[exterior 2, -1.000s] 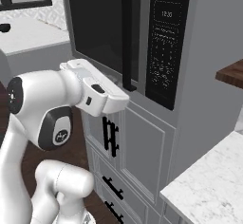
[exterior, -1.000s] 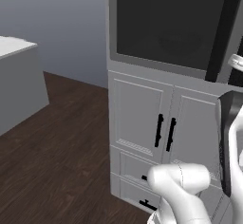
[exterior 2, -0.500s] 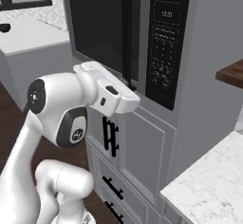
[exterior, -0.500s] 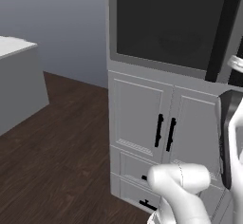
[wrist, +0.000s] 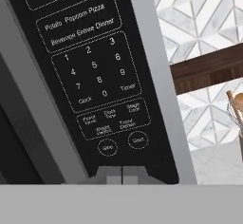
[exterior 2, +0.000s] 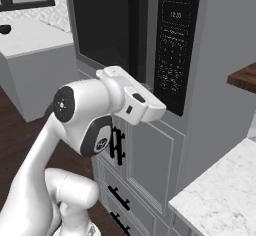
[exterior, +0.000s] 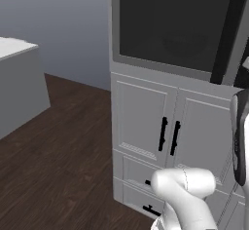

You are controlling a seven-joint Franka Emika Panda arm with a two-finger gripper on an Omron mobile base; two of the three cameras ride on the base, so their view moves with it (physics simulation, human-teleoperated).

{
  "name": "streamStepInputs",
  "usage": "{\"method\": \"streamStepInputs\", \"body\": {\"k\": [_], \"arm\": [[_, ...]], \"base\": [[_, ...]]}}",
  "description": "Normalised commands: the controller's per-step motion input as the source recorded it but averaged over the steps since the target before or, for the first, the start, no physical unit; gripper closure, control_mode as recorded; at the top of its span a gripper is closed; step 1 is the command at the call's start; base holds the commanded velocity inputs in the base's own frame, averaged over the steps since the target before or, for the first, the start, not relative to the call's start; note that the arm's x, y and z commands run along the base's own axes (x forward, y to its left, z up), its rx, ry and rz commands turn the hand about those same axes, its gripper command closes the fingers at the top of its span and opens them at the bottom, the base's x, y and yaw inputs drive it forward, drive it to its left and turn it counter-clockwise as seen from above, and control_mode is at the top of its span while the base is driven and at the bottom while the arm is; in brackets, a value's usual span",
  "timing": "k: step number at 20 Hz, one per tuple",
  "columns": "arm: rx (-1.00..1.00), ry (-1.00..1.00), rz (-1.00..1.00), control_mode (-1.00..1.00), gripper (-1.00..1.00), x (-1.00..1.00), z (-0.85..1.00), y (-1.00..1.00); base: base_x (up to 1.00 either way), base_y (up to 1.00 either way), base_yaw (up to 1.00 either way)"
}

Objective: Pick the bell pepper from the sink and place it in the bowl. Then pick the bowl and place it in the microwave. Then close the microwave door and press the start button.

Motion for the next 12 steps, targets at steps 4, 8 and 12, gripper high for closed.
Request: {"method": "streamStepInputs", "body": {"k": [4,8,12], "arm": [[0.0,0.0,0.0,-1.0,1.0,0.01,0.0,-0.25],[0.0,0.0,0.0,-1.0,1.0,0.08,-0.07,-0.09],[0.0,0.0,0.0,-1.0,1.0,0.12,-0.08,-0.03]], "base": [[0.0,0.0,0.0],[0.0,0.0,0.0],[0.0,0.0,0.0]]}}
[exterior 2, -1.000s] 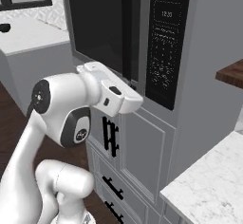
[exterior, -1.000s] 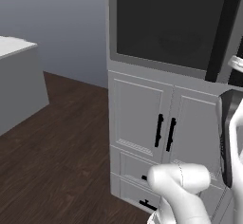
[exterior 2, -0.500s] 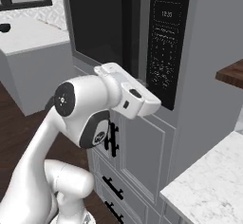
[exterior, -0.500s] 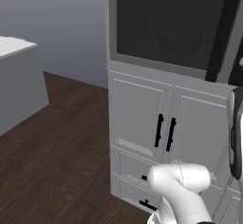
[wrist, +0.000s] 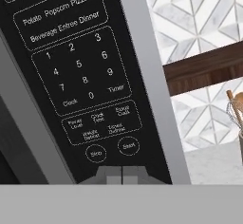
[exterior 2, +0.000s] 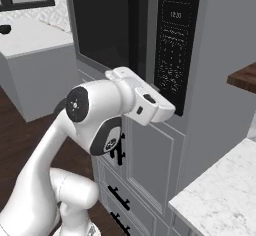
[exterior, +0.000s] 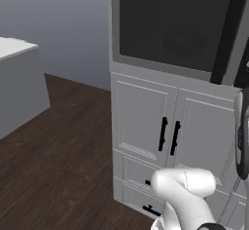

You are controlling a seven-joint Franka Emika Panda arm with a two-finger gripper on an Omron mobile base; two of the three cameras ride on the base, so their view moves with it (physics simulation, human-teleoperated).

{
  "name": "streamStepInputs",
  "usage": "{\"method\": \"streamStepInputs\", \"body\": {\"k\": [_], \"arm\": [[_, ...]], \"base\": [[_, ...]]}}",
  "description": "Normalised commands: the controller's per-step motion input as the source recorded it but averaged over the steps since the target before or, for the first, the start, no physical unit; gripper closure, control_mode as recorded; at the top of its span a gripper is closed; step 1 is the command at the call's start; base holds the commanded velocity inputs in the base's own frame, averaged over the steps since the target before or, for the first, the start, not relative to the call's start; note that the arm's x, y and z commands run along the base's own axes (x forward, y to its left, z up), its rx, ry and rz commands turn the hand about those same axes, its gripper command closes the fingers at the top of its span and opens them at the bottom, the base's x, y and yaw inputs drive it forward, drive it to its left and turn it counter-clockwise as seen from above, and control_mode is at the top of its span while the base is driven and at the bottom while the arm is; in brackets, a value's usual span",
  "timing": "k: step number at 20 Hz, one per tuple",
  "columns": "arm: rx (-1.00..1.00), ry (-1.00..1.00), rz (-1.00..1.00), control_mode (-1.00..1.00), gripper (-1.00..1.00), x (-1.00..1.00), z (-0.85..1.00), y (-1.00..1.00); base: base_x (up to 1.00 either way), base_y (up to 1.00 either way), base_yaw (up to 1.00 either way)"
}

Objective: Pick the bell pepper from the sink and place it in the bowl. Then pick the bowl and place it in the microwave. Then close the microwave door and press the start button.

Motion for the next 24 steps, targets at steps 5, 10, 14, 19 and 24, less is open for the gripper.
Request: {"method": "streamStepInputs", "body": {"k": [5,10,14,19,24], "arm": [[0.0,0.0,0.0,-1.0,1.0,0.14,-0.08,-0.09],[0.0,0.0,0.0,-1.0,1.0,0.16,-0.09,-0.17],[0.0,0.01,0.0,-1.0,1.0,0.14,-0.14,-0.17],[0.0,0.01,0.0,-1.0,1.0,0.15,-0.13,-0.12],[0.0,0.0,0.0,-1.0,1.0,0.17,-0.01,-0.05]], "base": [[0.0,0.0,0.0],[0.0,0.0,0.0],[0.0,0.0,0.0],[0.0,0.0,0.0],[0.0,0.0,0.0]]}}
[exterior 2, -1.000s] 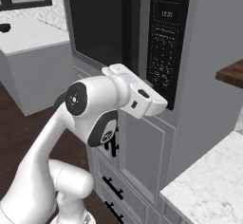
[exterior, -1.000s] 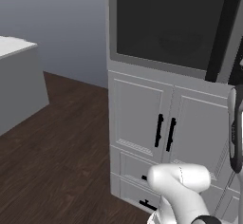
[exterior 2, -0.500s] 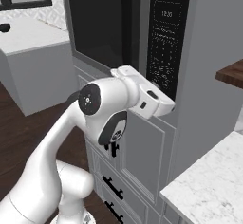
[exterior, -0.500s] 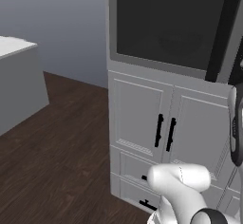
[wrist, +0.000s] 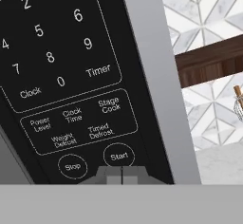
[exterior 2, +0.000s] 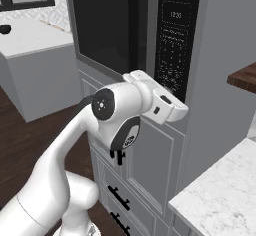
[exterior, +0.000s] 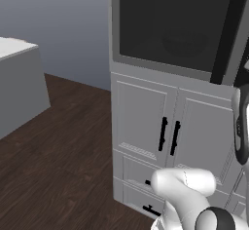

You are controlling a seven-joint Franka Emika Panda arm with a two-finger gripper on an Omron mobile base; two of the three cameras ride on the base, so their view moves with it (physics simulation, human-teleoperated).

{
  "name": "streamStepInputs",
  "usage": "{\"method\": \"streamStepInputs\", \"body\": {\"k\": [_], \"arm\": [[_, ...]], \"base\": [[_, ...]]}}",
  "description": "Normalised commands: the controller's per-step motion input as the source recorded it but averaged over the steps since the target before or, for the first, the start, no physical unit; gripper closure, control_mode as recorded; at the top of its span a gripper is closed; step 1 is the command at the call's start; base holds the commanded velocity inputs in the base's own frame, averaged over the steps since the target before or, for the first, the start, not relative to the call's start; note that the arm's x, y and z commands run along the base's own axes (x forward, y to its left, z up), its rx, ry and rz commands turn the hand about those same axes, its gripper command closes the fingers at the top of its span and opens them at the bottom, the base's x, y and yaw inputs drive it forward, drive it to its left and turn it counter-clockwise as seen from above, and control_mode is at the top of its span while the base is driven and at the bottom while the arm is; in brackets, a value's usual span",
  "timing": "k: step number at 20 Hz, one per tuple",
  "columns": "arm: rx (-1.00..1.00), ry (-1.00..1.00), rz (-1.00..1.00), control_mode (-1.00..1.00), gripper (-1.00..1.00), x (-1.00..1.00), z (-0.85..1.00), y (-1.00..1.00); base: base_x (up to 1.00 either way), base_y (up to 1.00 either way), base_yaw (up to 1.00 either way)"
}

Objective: Pick the bell pepper from the sink and place it in the bowl. Then pick the bowl and place it in the microwave. Then close the microwave door and press the start button.

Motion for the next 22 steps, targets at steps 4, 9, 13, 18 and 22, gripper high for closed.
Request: {"method": "streamStepInputs", "body": {"k": [4,9,13,18,22], "arm": [[0.0,0.0,0.0,-1.0,1.0,0.19,0.0,-0.04],[0.0,0.0,0.0,-1.0,1.0,0.31,-0.13,-0.18],[0.0,0.0,0.0,-1.0,1.0,0.47,-0.19,-0.15],[0.0,0.0,0.03,-1.0,1.0,0.73,-0.33,-0.06],[0.0,0.0,0.03,-1.0,1.0,0.58,-0.27,0.0]], "base": [[0.0,0.0,0.0],[0.0,0.0,0.0],[0.0,0.0,0.0],[0.0,0.0,0.0],[0.0,0.0,0.0]]}}
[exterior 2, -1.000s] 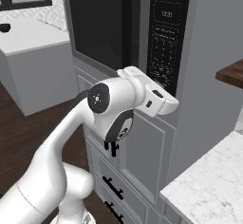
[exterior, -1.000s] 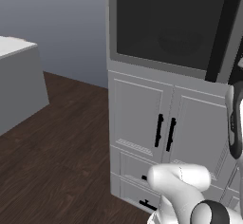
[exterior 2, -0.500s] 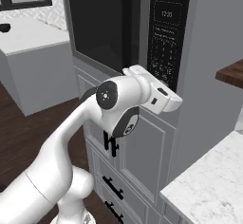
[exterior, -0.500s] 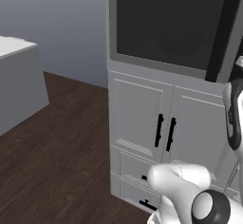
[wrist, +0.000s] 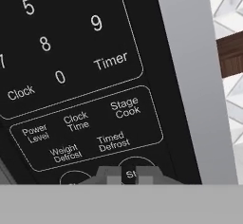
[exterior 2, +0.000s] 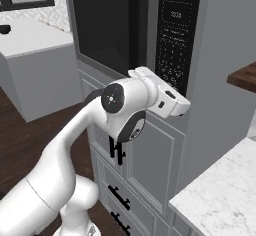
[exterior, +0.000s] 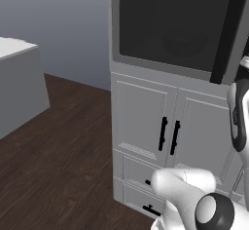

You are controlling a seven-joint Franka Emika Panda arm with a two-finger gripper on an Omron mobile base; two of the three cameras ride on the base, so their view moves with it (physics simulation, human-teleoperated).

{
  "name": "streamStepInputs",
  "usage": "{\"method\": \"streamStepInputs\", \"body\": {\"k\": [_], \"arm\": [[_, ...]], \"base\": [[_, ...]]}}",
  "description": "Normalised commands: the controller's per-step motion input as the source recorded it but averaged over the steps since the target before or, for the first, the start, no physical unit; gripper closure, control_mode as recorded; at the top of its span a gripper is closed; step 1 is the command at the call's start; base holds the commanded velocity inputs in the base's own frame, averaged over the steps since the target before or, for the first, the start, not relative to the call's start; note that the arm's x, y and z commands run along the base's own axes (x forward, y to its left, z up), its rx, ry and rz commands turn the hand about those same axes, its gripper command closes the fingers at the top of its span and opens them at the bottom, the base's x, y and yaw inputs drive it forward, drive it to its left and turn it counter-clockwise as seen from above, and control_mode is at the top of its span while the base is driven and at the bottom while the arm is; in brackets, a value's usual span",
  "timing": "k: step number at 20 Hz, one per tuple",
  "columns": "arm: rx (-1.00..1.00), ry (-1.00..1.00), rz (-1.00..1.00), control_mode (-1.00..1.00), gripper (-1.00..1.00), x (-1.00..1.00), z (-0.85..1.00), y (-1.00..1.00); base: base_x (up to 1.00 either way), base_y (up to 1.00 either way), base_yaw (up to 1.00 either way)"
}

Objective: Pick the bell pepper from the sink and place it in the bowl. Then pick the bowl and place it in the microwave. Then close the microwave door and press the start button.

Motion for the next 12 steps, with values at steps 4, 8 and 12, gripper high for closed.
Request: {"method": "streamStepInputs", "body": {"k": [4,8,12], "arm": [[0.0,0.0,0.0,-1.0,1.0,0.13,-0.05,0.0],[0.0,0.0,0.0,-1.0,1.0,0.0,0.0,0.0],[0.0,0.0,0.0,-1.0,1.0,-0.11,0.0,0.09]], "base": [[0.0,0.0,0.0],[0.0,0.0,0.0],[0.0,0.0,0.0]]}}
